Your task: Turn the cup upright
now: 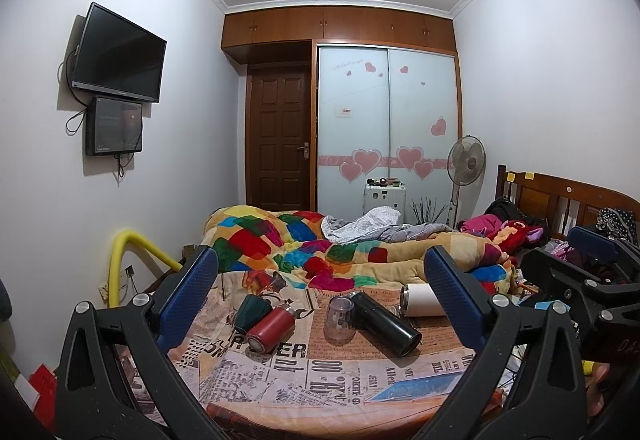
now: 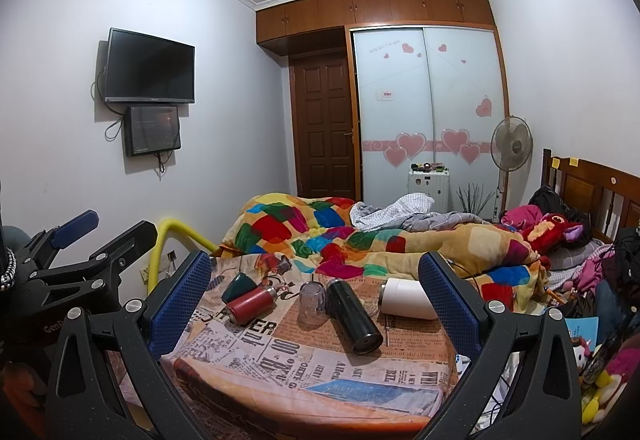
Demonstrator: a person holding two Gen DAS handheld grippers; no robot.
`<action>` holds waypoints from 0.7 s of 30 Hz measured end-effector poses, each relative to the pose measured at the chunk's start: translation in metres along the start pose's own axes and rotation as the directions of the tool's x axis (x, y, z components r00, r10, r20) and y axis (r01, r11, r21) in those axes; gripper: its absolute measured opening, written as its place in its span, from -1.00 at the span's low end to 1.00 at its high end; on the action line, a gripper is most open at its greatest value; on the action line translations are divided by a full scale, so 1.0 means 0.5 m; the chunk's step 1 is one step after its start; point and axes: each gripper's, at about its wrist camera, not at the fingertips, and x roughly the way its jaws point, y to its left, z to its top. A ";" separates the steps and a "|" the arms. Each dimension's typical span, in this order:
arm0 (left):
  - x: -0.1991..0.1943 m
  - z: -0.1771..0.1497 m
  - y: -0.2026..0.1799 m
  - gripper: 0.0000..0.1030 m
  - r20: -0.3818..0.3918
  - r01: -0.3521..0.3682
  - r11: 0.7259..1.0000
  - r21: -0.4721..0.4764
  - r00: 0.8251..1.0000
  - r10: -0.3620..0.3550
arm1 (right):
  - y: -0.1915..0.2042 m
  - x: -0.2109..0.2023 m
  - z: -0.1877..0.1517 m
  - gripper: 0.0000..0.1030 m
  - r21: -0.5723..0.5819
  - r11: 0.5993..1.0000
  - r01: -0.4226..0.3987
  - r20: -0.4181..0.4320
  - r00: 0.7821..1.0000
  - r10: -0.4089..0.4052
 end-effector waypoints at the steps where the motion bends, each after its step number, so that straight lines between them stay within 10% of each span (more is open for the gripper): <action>1: 0.001 0.000 0.000 1.00 0.000 -0.001 1.000 0.000 1.000 0.001 | 0.000 0.000 -0.001 1.00 0.000 1.000 0.000 0.000 1.000 0.000; 21: 0.043 -0.022 0.022 1.00 -0.043 -0.020 1.000 -0.011 0.999 0.020 | 0.007 0.033 -0.010 1.00 0.000 1.000 0.000 -0.036 0.999 0.000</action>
